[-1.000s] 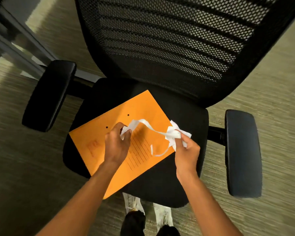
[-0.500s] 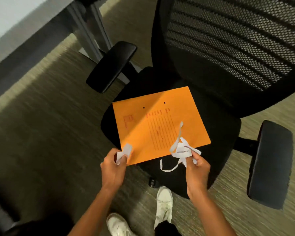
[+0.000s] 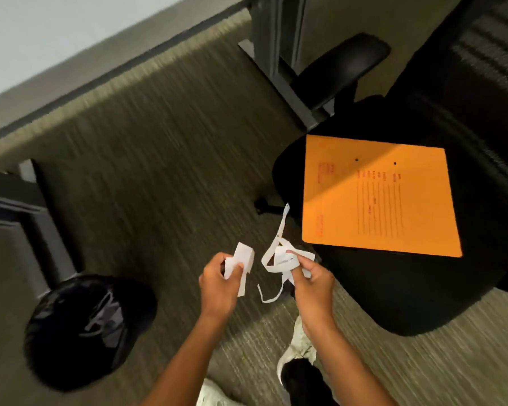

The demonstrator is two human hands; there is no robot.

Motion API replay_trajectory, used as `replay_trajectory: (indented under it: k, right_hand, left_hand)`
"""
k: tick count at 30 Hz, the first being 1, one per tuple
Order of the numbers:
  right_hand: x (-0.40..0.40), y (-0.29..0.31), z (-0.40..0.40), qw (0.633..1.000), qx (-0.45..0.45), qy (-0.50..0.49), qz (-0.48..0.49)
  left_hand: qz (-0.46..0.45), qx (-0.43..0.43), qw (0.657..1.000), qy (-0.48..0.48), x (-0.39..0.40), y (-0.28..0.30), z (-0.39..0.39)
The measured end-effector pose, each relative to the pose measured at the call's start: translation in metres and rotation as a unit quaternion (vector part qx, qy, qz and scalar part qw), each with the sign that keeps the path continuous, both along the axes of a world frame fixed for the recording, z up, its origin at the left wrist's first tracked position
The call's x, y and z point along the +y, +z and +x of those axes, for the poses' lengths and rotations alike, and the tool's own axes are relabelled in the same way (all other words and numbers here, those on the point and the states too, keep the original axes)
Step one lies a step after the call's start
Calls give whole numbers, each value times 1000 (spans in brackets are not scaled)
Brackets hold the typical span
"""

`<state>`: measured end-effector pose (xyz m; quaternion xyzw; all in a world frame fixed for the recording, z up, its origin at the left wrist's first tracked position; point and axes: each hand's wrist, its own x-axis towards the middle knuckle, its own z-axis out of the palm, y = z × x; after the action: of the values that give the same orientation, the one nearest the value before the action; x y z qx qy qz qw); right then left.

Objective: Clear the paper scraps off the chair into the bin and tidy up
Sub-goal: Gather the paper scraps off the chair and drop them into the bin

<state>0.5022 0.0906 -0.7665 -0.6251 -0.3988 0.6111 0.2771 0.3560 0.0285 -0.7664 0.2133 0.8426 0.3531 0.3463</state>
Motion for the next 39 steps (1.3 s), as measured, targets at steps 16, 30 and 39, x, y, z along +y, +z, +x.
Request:
replay_trajectory:
  k: [16,30,39]
  right_hand:
    - [-186,9,-225,965,15,260,-39]
    - [-308,-19,-355,899,-64,434,-21]
    - [-323,-40,-374,878,-111,461,-71]
  left_hand:
    - [-82,22,970,228,-247,-5,-189]
    - [-72,10,941,330,-360,-12,-283]
    - [-22,-66,956,285,-376,-24,-295]
